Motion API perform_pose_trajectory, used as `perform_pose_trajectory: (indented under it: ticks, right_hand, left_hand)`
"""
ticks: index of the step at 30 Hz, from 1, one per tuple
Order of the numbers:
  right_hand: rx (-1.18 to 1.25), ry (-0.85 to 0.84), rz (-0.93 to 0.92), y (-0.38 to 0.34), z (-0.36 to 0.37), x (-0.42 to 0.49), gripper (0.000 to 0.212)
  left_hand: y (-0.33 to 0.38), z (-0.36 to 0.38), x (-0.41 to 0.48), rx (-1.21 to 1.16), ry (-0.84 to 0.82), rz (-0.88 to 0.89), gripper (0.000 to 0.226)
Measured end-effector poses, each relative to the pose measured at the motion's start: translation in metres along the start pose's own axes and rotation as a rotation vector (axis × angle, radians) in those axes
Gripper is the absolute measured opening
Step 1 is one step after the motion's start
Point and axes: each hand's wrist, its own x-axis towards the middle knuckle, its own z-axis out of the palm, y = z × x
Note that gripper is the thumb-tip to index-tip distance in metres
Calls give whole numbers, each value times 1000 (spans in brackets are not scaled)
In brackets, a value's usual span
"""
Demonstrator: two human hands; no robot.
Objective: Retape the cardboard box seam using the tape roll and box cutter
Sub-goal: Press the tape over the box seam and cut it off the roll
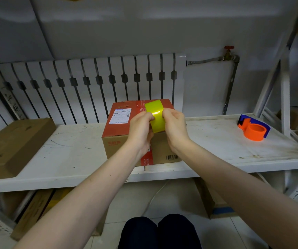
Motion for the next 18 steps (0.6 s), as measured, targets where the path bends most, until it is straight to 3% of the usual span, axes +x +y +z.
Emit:
perform_pose_trajectory:
  ticks: [10, 14, 18]
  right_hand:
    - [18, -73, 14, -2, -7, 0, 39]
    - [52, -69, 34, -7, -6, 2, 23]
    - [124, -101, 44, -6, -5, 5, 25]
  left_hand:
    - [3, -3, 4, 16, -94, 37, 17]
    - [4, -3, 5, -87, -91, 0, 21]
    - [6, -3, 3, -179, -94, -13, 21]
